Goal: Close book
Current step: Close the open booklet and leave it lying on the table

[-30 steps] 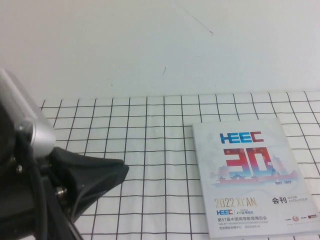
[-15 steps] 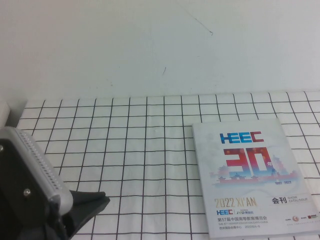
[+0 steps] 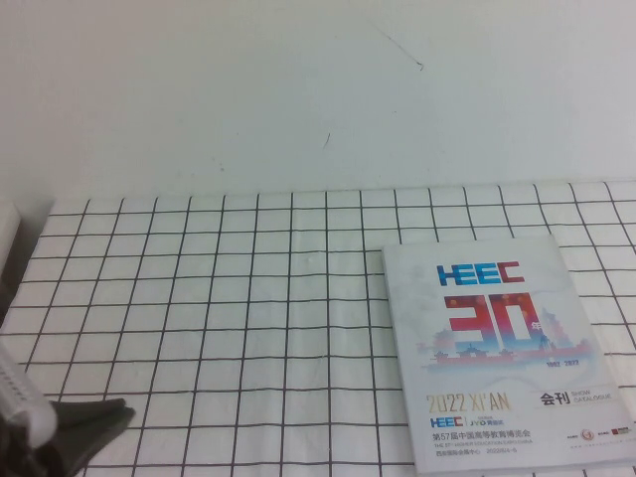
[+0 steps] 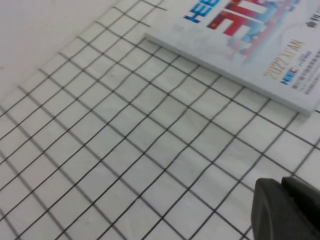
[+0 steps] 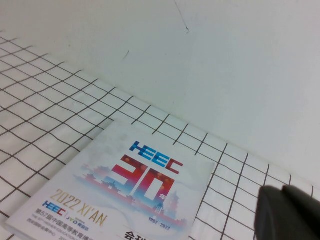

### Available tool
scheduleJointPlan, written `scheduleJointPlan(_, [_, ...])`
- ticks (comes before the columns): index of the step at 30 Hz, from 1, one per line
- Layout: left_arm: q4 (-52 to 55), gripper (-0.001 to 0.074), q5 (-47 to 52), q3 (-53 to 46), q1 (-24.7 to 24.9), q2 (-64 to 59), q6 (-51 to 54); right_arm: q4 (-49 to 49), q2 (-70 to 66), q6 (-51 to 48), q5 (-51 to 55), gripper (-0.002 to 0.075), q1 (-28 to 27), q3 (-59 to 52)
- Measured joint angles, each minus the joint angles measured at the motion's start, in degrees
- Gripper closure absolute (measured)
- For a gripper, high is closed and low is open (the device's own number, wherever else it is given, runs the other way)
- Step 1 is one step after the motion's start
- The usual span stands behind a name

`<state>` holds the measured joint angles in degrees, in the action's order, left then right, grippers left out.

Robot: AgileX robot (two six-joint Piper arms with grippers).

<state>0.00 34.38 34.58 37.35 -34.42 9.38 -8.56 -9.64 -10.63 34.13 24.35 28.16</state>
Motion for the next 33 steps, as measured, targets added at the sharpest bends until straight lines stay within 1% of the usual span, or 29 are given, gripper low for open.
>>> scheduleJointPlan(2, [0.0, 0.0738, -1.0, -2.0, -4.0, 2.1, 0.0, 0.0, 0.0, 0.0, 0.0, 0.0729, 0.0, 0.0])
scheduleJointPlan(3, [-0.5, 0.0738, -2.7, -4.2, -7.5, 3.8, 0.0, 0.0, 0.0, 0.0, 0.0, 0.0729, 0.0, 0.0])
scheduleJointPlan(5, [-1.1, 0.0738, -6.7, -8.2, -11.9, 6.5, 0.0, 0.0, 0.0, 0.0, 0.0, 0.0729, 0.0, 0.0])
scheduleJointPlan(7, [-1.5, 0.0738, -14.4, -13.8, -16.2, 9.8, 0.0, 0.0, 0.0, 0.0, 0.0, 0.0729, 0.0, 0.0])
scheduleJointPlan(12, [-2.6, 0.0738, -36.5, -29.1, -23.9, 17.5, -1.9, 0.0, 0.0, 0.0, 0.0, 0.0729, 0.0, 0.0])
scheduleJointPlan(14, [-4.0, 0.0738, -40.8, -33.8, -26.6, 20.4, -4.0, 0.0, 0.0, 0.0, 0.0, 0.0729, 0.0, 0.0])
scheduleJointPlan(16, [-4.7, 0.0738, -39.3, -35.6, -28.8, 23.8, -5.8, 0.0, 0.0, 0.0, 0.0, 0.0729, 0.0, 0.0])
scheduleJointPlan(22, [-5.4, 0.0738, -23.4, -35.8, -33.6, 34.0, -7.4, 0.0, 0.0, 0.0, -0.1, 0.0729, 0.0, 0.0])
scheduleJointPlan(25, [-5.4, 0.0738, -17.7, -35.8, -34.8, 34.8, -7.6, 0.0, 0.0, 0.0, -0.2, 0.0729, 0.0, 0.0])
scheduleJointPlan(27, [-5.4, 0.0738, -16.5, -35.7, -34.9, 34.9, -7.0, 0.0, 0.0, 0.0, -0.2, 0.0729, 0.0, -0.1])
scheduleJointPlan(33, [-5.4, 0.0738, -16.0, -35.6, -34.9, 35.0, 1.1, 0.0, 0.0, 0.0, -0.2, 0.0729, 0.0, -0.1])
